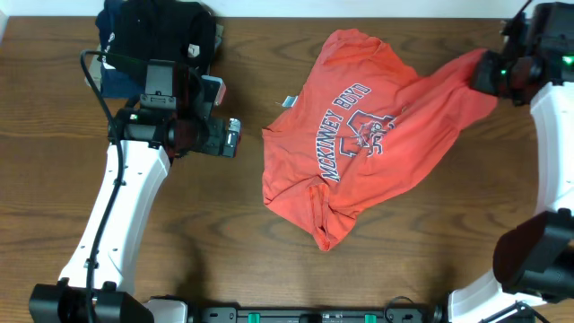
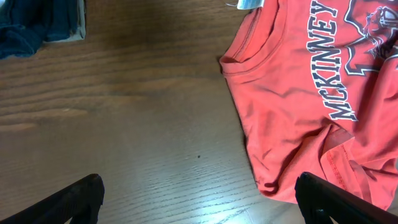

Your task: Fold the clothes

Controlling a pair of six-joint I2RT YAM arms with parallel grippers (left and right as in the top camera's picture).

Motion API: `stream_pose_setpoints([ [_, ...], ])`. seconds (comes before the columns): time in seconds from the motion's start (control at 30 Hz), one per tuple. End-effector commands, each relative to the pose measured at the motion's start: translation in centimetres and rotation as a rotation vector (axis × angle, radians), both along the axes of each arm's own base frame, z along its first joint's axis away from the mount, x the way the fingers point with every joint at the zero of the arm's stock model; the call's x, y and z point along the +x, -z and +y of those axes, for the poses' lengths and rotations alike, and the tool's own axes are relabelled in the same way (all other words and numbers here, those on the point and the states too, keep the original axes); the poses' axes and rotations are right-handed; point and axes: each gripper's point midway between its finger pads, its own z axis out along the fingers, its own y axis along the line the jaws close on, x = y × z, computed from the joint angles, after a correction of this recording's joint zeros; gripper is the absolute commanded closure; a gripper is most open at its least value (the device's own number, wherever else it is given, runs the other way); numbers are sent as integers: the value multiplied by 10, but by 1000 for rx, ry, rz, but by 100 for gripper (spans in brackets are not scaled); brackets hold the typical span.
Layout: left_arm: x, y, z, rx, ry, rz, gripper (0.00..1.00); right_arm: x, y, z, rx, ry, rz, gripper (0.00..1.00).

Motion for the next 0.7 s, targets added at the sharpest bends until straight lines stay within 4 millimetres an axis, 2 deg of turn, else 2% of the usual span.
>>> stream_pose_setpoints([
  [0.0,2,-6,2,15,3,-21,1,-6,6,9,-2,-6,38,99],
  [0.07,2,-6,2,15,3,-20,1,-19,0,22,-9,-30,65,99],
  [0.17,2,-6,2,15,3,-20,1,-51,-4,25,-90,-24,160,99],
  [0.33,2,-6,2,15,4,-20,1,-119,2,-9,-302,120,427,97],
  [0.4,2,-6,2,15,4,-20,1,-131,5,-16,-335,155,479,98],
  [0.5,2,-6,2,16,4,-20,1,-111,10,1,-251,115,407,99],
  [0.6,2,-5,2,17,8,-19,1,-75,10,50,-116,-46,272,99],
  [0.67,1,-4,2,17,8,-16,1,-59,11,80,-90,-126,223,99],
])
